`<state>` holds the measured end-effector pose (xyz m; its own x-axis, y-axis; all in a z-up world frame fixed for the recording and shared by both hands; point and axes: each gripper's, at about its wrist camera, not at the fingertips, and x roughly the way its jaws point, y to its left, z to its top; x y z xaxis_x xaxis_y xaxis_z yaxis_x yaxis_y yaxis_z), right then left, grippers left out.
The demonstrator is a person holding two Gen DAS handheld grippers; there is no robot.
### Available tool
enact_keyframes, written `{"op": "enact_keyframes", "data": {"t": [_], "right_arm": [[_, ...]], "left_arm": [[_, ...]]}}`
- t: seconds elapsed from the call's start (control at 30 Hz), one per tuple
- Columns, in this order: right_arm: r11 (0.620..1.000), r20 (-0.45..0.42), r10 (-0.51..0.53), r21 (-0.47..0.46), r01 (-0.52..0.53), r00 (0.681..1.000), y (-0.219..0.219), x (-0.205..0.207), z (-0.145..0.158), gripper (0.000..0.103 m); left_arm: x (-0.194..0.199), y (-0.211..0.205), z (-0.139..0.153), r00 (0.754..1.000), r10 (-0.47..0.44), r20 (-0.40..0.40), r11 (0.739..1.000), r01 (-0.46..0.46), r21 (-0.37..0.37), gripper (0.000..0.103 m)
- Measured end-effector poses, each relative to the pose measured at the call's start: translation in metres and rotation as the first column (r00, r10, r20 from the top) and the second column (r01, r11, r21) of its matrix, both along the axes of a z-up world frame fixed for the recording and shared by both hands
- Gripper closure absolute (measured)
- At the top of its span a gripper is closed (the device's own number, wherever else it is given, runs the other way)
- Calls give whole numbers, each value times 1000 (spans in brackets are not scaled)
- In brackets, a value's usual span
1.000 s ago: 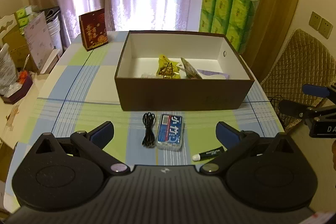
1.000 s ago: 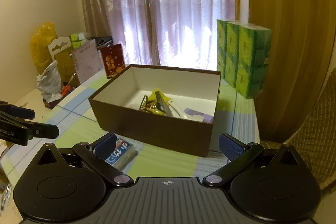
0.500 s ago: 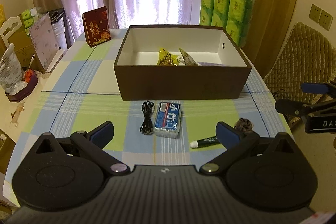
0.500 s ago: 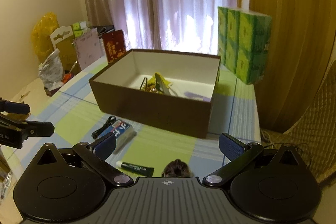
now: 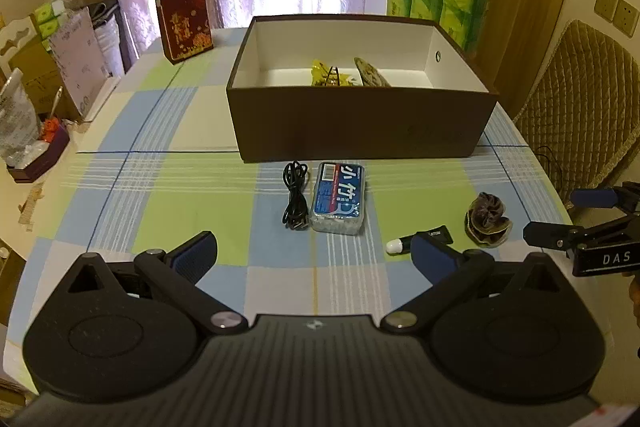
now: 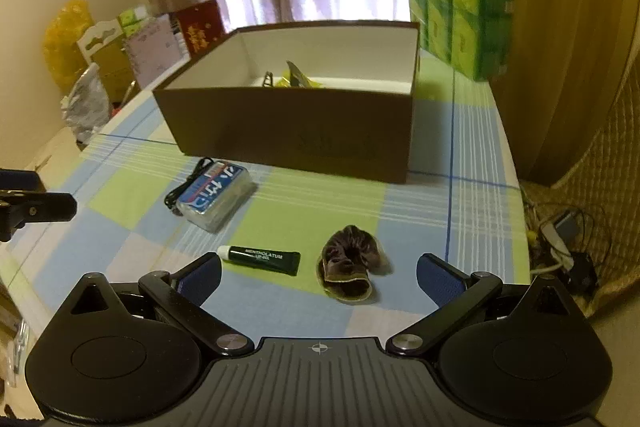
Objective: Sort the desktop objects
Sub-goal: 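Lower the right tool onto the brown dried mushroom and close on it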
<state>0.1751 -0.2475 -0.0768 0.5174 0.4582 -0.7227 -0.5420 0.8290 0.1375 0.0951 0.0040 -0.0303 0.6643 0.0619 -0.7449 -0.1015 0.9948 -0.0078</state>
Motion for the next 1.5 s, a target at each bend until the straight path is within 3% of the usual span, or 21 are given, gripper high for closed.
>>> {"op": "enact_keyframes", "data": {"t": [0.37,0.7,1.13,1.23,1.3,1.4,1.5], "right_arm": [[996,-34,-85,-23,84,996,19,17,-13,3],[989,-58,-133,-80,128,989,29,28,-31,29],[979,-78,-158,-142,146,984,39,51,-55,40],[978,-90,-155,-157,140,984,41,57,-62,51],[974,-86,-158,-177,141,984,42,60,-66,67],[971,-81,-174,-179,157,981,37,65,-68,76],[968,-85,-198,-173,182,976,30,71,-69,78]], "left_arm": [[26,31,-11,998,-45,-50,999,45,-11,1],[48,45,-25,993,-87,-85,996,86,-22,1],[73,64,-43,989,-93,-117,995,91,-27,1],[79,69,-49,988,-92,-123,996,89,-29,2],[84,72,-53,988,-91,-128,996,88,-30,2],[91,75,-58,987,-97,-128,995,93,-36,4],[100,76,-65,986,-106,-130,994,102,-36,6]]}}
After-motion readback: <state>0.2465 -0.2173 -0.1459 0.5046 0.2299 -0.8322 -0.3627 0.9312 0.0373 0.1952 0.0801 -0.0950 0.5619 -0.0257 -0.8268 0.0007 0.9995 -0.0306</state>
